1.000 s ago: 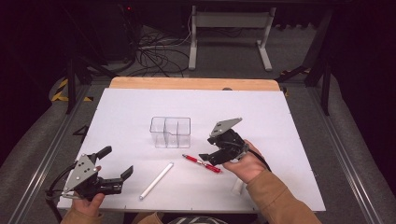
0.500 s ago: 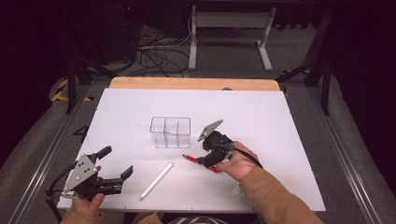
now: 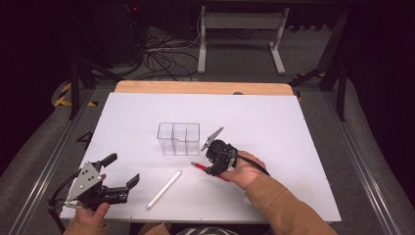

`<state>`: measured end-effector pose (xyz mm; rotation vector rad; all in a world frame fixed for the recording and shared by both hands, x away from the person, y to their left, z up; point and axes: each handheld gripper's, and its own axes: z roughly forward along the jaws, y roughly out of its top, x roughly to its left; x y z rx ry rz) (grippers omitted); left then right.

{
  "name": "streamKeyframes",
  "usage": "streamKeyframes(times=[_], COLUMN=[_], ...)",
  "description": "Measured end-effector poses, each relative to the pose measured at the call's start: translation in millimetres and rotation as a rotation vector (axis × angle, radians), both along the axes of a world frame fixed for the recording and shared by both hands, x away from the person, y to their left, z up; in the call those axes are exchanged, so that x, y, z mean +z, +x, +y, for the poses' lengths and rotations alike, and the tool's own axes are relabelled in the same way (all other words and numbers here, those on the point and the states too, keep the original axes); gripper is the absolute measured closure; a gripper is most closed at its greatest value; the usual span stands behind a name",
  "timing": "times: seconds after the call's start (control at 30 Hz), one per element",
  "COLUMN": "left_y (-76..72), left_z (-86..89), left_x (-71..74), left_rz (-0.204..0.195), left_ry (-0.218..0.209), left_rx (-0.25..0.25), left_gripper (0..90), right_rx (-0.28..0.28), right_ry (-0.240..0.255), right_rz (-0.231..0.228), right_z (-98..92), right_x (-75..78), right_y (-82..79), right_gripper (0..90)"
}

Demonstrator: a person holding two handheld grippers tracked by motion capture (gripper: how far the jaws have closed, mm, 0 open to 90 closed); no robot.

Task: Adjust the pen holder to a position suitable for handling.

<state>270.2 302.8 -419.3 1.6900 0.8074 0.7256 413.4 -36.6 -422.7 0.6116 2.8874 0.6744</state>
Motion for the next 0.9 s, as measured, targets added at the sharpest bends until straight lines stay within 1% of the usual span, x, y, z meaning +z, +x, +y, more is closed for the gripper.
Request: streamKeyframes(times=[0.03, 0.07, 0.1, 0.13, 0.17, 0.23, 0.27, 0.33, 0.37, 0.4, 0.6, 0.63, 0.9], left_y=[0.1, 0.1, 0.0, -0.1, -0.1, 0.0, 0.2, 0.4, 0.4, 0.3, 0.5, 0.4, 0.2], left_z=[0.0, 0.2, 0.2, 0.1, 0.1, 0.1, 0.1, 0.2, 0.2, 0.1, 0.1, 0.1, 0.0], left_x=[-0.1, 0.1, 0.1, 0.0, 0.0, 0.0, -0.2, -0.1, -0.1, -0.2, -0.3, -0.3, 0.0], left_rz=[0.000, 0.000, 0.000, 0.000, -0.001, 0.001, 0.002, 0.002, 0.002, 0.002, 0.001, 0.002, 0.000], left_ry=[-0.002, 0.004, 0.004, 0.003, 0.005, 0.007, 0.010, 0.013, 0.013, 0.011, 0.010, 0.008, 0.005], left_rx=[0.000, -0.002, -0.002, -0.001, -0.002, -0.003, -0.003, -0.003, -0.003, -0.005, -0.003, -0.005, -0.007], left_gripper=[5.4, 5.5, 5.5, 5.5, 5.5, 5.5, 5.5, 5.5, 5.5, 5.5, 5.5, 5.6, 5.5], right_rx=[0.002, 0.004, 0.004, 0.004, 0.003, 0.007, 0.004, 0.003, 0.003, 0.004, 0.002, 0.008, 0.007], right_ry=[-0.006, -0.029, -0.029, -0.049, -0.058, -0.063, -0.078, -0.090, -0.090, -0.099, -0.125, -0.129, -0.143], right_rz=[0.003, 0.008, 0.008, 0.007, 0.012, 0.013, 0.019, 0.022, 0.022, 0.019, 0.017, 0.010, 0.009], right_z=[1.2, 4.1, 4.1, 6.0, 7.2, 8.1, 10.0, 11.7, 11.7, 13.1, 15.8, 16.3, 18.5], right_x=[-1.3, -4.4, -4.4, -6.9, -7.8, -9.1, -10.7, -12.1, -12.1, -13.2, -14.3, -14.5, -14.3], right_y=[0.4, 0.8, 0.8, 1.2, 1.0, 1.2, 1.3, 1.3, 1.3, 1.4, 1.4, 1.7, 0.9], right_gripper=[57.2, 59.4, 59.4, 61.3, 62.7, 63.3, 65.0, 67.9, 67.9, 70.6, 75.5, 77.2, 79.3])
